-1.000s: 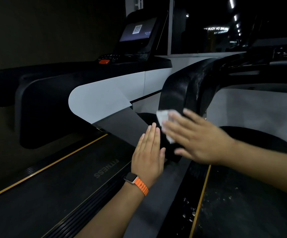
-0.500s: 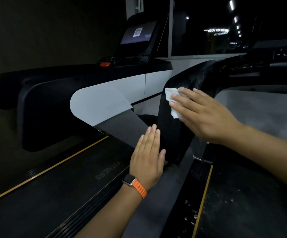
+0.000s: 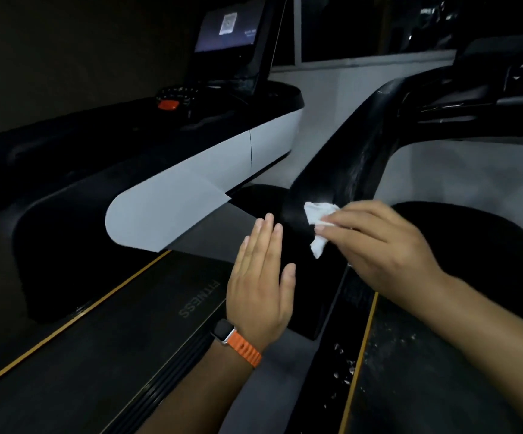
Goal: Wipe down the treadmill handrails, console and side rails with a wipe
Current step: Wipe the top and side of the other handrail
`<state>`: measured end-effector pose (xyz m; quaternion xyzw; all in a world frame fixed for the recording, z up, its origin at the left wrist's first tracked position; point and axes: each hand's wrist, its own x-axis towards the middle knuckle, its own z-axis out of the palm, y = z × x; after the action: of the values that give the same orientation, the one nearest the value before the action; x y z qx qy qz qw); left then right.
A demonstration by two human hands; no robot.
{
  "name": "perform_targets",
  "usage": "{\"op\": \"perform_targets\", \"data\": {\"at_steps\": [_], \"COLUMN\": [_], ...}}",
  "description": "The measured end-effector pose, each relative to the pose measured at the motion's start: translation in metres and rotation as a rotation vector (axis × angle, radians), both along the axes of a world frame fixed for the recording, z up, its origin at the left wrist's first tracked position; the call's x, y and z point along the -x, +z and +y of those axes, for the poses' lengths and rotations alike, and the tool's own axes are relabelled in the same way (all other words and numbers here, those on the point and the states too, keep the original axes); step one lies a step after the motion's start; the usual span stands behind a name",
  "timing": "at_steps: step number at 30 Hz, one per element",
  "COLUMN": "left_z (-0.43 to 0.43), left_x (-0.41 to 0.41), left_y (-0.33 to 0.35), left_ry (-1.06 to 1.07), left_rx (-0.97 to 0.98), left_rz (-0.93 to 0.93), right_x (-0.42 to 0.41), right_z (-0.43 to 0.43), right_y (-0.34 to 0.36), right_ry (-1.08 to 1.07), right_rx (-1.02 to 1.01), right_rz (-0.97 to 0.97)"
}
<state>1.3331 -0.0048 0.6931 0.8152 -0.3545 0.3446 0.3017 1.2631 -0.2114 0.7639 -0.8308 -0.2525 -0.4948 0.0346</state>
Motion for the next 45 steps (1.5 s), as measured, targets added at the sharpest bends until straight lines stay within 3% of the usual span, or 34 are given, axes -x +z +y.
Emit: {"op": "perform_targets", "data": {"at_steps": [11, 15, 27, 32, 35, 39, 45], "left_z": [-0.039, -0.051, -0.073, -0.093, -0.107, -0.125, -0.163], "left_x": [0.034, 0.047, 0.002, -0.016, -0.020, -0.022, -0.008], "left_y": [0.250, 0.306, 0.297, 0.298, 0.306, 0.310, 0.317], "left_ry": [0.088, 0.130, 0.327, 0.426, 0.483, 0.603, 0.887], "left_rx": [-0.277, -0.259, -0.173, -0.140, -0.131, -0.138, -0.133], "left_rz": [0.231, 0.259, 0.315, 0.364, 0.381, 0.421, 0.415], "right_x": [0.053, 0.065, -0.020, -0.055, -0.080, -0.113, -0.151], "right_z": [-0.021, -0.036, -0.079, -0.103, -0.115, -0.129, -0.166], "right_y": [0.213, 0.261, 0.254, 0.254, 0.256, 0.248, 0.241], "right_ry": [-0.120, -0.076, 0.204, 0.198, 0.242, 0.380, 0.548], "right_rx": [-0.584, -0.635, -0.626, -0.672, -0.647, -0.620, -0.481], "right_rz": [0.424, 0.543, 0.786, 1.010, 0.992, 0.981, 1.147]}}
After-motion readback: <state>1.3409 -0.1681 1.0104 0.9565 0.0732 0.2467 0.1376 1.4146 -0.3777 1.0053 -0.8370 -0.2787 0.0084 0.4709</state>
